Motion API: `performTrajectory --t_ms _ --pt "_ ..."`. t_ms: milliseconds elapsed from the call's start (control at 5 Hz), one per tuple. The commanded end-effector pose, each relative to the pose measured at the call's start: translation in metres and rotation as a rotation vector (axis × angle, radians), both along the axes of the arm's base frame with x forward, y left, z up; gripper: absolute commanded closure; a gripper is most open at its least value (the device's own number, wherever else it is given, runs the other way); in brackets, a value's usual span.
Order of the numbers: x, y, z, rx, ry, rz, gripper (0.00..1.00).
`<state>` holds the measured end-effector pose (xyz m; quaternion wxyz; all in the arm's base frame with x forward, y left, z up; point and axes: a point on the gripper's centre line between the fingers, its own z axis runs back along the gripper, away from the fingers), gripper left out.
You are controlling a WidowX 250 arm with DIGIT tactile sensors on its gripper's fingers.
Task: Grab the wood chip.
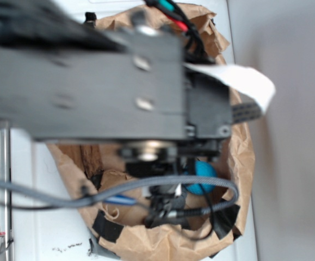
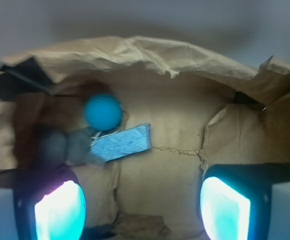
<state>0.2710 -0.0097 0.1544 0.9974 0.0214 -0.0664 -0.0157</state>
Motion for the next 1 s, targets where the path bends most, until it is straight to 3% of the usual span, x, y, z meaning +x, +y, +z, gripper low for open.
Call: performTrajectory --t_ms 0,200,400,800 --pt "0.008 0.003 -0.003 0.021 -0.050 -0.041 0.00" --pt "-0.005 0.018 -0.019 -0.001 -0.084 -0.252 0.00" --pt "-0.018 0.027 -0.031 -0.038 -0.078 -0.496 0.00" --pt "-0.018 0.027 -0.031 -0.038 -0.078 -0.496 0.00"
